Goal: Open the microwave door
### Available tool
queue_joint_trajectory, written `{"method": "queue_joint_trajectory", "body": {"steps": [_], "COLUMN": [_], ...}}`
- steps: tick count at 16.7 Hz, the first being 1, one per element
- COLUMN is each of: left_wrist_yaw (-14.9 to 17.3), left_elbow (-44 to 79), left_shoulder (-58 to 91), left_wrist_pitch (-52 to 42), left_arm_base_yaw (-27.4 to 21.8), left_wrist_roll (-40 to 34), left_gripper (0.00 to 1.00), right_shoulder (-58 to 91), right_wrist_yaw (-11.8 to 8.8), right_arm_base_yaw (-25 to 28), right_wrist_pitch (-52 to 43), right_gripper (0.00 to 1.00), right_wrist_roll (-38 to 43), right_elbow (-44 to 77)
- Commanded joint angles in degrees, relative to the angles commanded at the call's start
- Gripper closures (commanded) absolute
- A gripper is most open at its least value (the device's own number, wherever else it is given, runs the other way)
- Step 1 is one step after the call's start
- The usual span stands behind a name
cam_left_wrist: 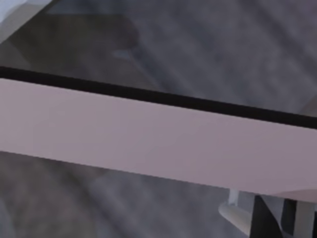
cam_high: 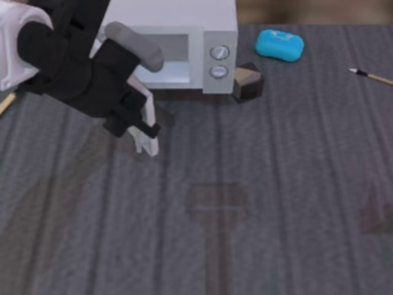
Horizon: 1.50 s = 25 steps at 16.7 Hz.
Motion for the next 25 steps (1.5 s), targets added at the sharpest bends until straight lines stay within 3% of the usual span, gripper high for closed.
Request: {"method": "queue_joint_trajectory", "body": {"steps": [17,20,25], "left_wrist_yaw": [0.0,0.7,4.0], "left_elbow": [0.0,-0.1,-1.5], "left_shoulder": [0.0,-0.1,-0.9], "left_wrist_pitch": [0.0,-0.1,-2.3], "left_arm_base_yaw": [0.0,0.2,3.3], "left_wrist_roll": [0.0,0.7,7.9], "left_gripper": [1.00,1.00,1.00], "right_shoulder": [0.0,0.0,0.0], "right_wrist_yaw": [0.0,0.0,0.0], "right_arm_base_yaw": [0.0,0.0,0.0], "right_wrist_pitch": [0.0,0.0,0.0], "right_gripper": [0.00,0.00,0.00], "right_wrist_roll": [0.0,0.0,0.0], "right_elbow": [0.0,0.0,0.0]}}
